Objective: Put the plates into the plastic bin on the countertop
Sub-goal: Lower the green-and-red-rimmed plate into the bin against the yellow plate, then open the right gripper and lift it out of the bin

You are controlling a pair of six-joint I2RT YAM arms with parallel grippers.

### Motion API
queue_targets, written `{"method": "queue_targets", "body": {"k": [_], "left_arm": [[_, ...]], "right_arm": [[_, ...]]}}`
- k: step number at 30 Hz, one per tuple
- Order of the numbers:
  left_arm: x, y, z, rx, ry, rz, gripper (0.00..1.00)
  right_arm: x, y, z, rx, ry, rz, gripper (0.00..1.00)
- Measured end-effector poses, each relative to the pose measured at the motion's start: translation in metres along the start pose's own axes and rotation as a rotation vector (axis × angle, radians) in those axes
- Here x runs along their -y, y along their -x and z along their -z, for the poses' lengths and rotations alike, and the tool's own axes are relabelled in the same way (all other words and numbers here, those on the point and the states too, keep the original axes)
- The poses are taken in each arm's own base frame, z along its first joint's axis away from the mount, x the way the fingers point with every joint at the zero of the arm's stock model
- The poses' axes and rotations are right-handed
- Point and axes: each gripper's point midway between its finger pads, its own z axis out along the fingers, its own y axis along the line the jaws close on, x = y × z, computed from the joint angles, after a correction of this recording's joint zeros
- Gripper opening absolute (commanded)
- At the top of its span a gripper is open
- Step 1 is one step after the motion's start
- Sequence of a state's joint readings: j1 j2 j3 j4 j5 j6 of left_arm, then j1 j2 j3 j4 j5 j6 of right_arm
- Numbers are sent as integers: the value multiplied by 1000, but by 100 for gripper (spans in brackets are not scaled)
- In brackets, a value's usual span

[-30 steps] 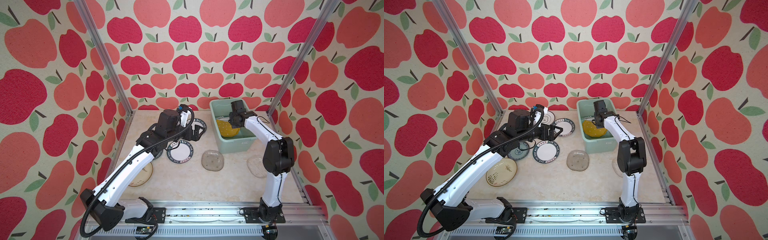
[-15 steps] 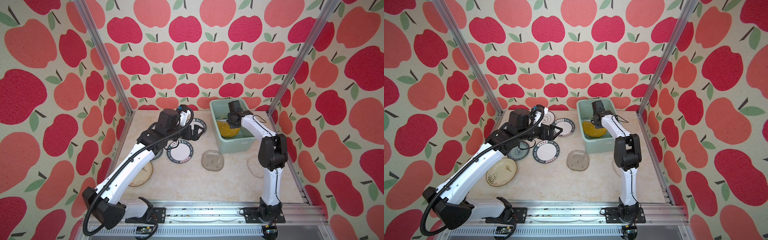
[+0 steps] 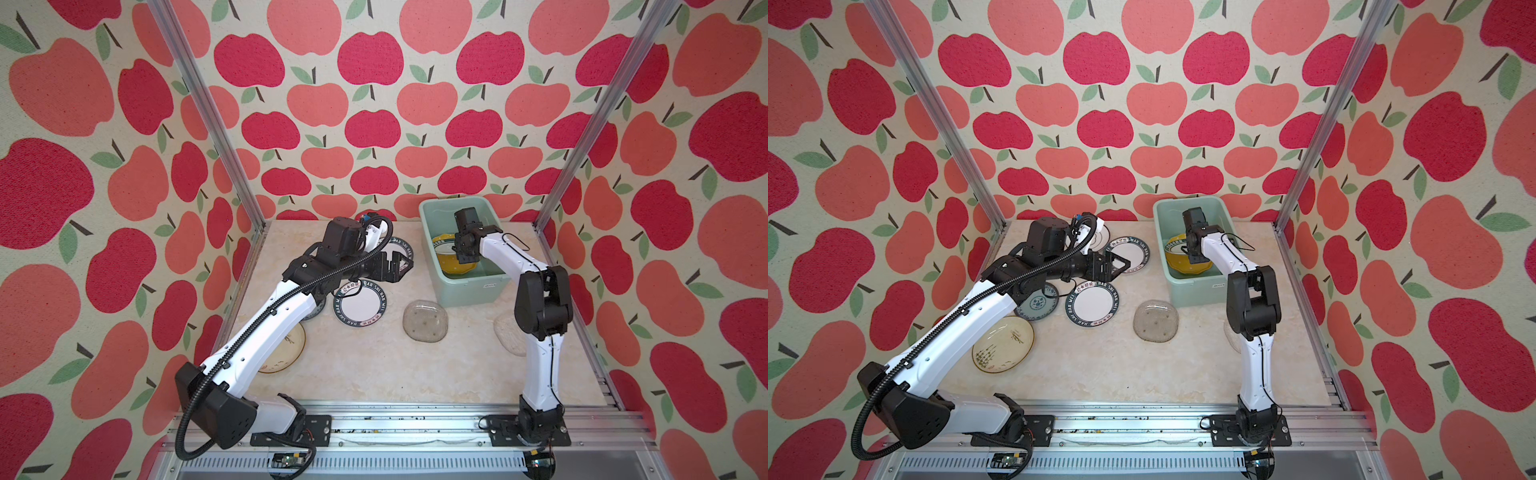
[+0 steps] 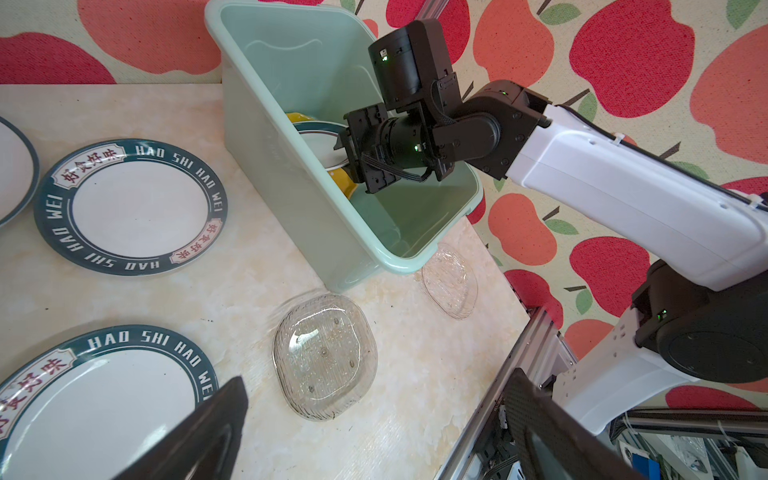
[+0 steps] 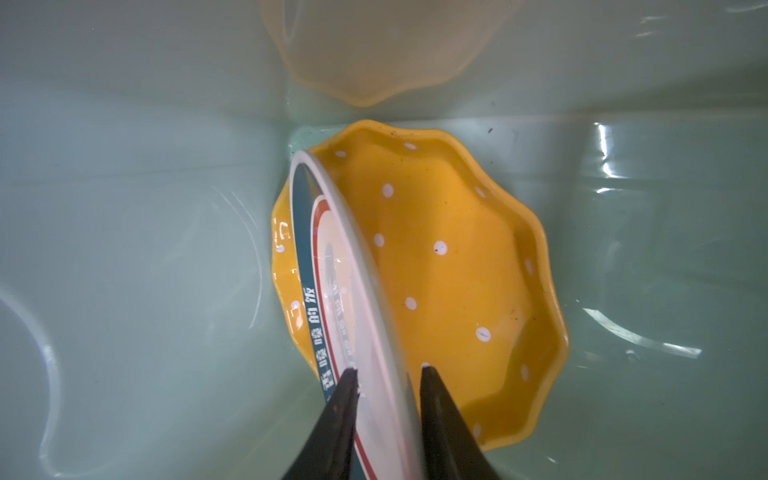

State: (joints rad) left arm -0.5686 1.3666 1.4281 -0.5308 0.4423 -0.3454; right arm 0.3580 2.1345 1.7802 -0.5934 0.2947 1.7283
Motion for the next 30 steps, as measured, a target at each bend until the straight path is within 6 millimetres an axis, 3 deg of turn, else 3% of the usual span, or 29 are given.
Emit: {"method": "queue_targets", "body": {"k": [5,10,15,23,30], "left_arm": [[1,1,0,0,-5,2,99],[1,1,0,-2,-10,4,99],[1,1,0,-3,-9,5,99],[-2,3,1,2,-1,9,99],[-5,10,6,22,16,-2,99]], "right_arm": [[25,-3,-12,-9,-60,2,36],[37,-7,-18,-29,-81,-11,41],[33,-8,-18,-49,-71,-25,48],[15,-12,-23,-99,-65,-21,67],[11,-12,-18,-125,-96,0,74]]}}
